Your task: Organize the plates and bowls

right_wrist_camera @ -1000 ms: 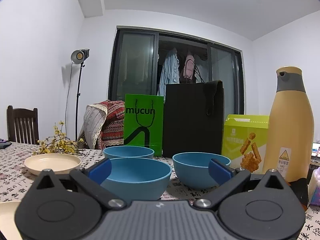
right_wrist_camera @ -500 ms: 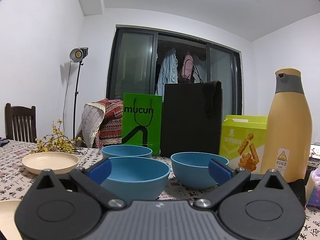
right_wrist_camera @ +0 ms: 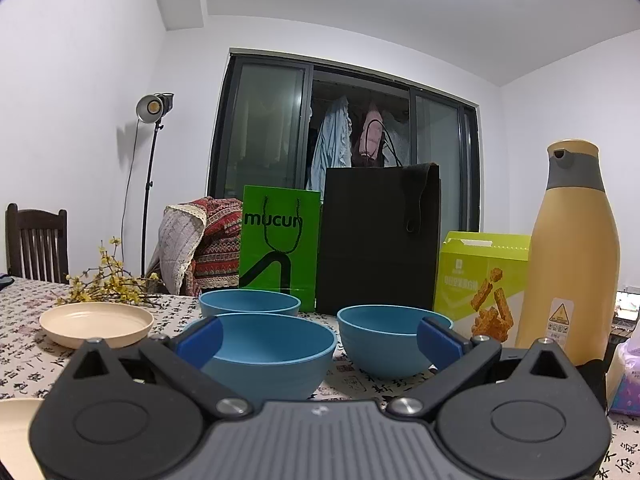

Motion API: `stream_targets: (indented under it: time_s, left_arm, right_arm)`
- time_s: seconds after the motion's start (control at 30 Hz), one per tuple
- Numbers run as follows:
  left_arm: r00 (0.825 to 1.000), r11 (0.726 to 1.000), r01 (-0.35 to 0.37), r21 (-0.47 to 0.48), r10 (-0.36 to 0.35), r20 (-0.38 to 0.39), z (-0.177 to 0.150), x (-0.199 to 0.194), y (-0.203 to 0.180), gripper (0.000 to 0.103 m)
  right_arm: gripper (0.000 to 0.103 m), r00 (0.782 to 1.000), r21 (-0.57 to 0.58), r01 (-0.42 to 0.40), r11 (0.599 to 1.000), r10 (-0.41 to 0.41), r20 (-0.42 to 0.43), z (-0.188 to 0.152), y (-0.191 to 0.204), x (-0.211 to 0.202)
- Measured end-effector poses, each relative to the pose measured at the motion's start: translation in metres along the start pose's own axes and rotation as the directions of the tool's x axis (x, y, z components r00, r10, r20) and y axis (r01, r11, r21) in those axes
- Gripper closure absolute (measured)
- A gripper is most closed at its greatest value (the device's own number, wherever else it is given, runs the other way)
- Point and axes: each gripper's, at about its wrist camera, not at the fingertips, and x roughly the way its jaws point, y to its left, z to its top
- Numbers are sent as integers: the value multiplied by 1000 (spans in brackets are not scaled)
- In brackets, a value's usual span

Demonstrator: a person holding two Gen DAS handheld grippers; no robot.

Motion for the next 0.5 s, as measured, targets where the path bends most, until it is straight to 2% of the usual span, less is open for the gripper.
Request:
stream_targets:
  time_s: [0.5]
  left_arm:
    - [1000,1000,8,-1,-8,7,0,-1,1,0]
  right_arm:
    - [0,1000,-2,-3,1000,3,-2,0,0,1]
